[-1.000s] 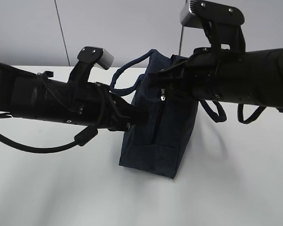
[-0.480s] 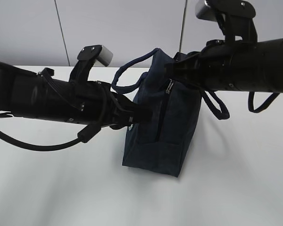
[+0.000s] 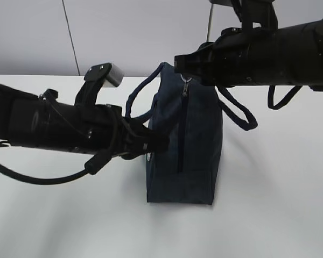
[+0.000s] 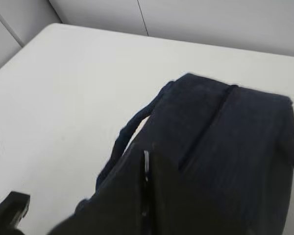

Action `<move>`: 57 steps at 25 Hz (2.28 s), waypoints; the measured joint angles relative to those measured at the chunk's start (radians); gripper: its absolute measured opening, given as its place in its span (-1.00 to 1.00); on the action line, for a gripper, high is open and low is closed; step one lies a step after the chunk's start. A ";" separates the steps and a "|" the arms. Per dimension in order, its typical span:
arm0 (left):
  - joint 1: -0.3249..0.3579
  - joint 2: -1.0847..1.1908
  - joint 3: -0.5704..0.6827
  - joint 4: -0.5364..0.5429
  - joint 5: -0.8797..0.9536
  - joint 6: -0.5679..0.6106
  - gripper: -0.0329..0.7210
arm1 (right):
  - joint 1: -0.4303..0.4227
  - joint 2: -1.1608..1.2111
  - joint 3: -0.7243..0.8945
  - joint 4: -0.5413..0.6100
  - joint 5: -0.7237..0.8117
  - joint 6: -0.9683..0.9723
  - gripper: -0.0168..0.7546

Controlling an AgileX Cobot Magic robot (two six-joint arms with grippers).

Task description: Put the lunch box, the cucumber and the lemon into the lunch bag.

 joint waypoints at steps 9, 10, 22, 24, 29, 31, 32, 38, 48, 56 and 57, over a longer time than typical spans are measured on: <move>0.000 0.000 0.056 0.012 0.058 0.000 -0.93 | -0.004 0.033 -0.010 0.000 -0.054 -0.011 -0.96; 0.000 0.000 0.057 0.016 0.062 0.000 -0.93 | -0.004 0.043 -0.015 0.000 -0.056 -0.016 -0.96; 0.000 -0.012 0.126 0.005 0.101 0.000 -0.93 | -0.040 0.146 -0.129 0.000 -0.069 -0.049 -0.96; 0.000 -0.014 0.132 0.003 0.103 0.000 -0.93 | -0.043 0.170 -0.153 0.000 -0.068 -0.063 -0.96; 0.000 -0.014 0.139 0.001 0.107 0.000 -0.93 | -0.047 0.242 -0.222 0.000 -0.068 -0.090 -0.96; 0.000 -0.016 0.146 -0.004 0.112 0.000 -0.93 | -0.053 0.273 -0.250 0.000 -0.068 -0.093 -0.96; 0.000 -0.016 0.152 -0.005 0.118 0.000 -0.93 | -0.056 0.291 -0.265 0.000 -0.068 -0.093 -0.96; 0.000 -0.018 0.187 -0.022 0.133 0.002 -0.93 | -0.083 0.366 -0.324 0.000 -0.050 -0.095 -0.96; 0.000 -0.019 0.195 -0.026 0.158 0.004 -0.93 | -0.095 0.408 -0.347 0.000 -0.008 -0.098 -0.96; 0.000 -0.019 0.195 -0.017 0.168 0.004 -0.89 | -0.096 0.409 -0.351 0.000 0.014 -0.098 -0.96; 0.000 -0.019 0.195 -0.015 0.168 0.004 -0.86 | -0.096 0.409 -0.351 0.000 0.014 -0.098 -0.96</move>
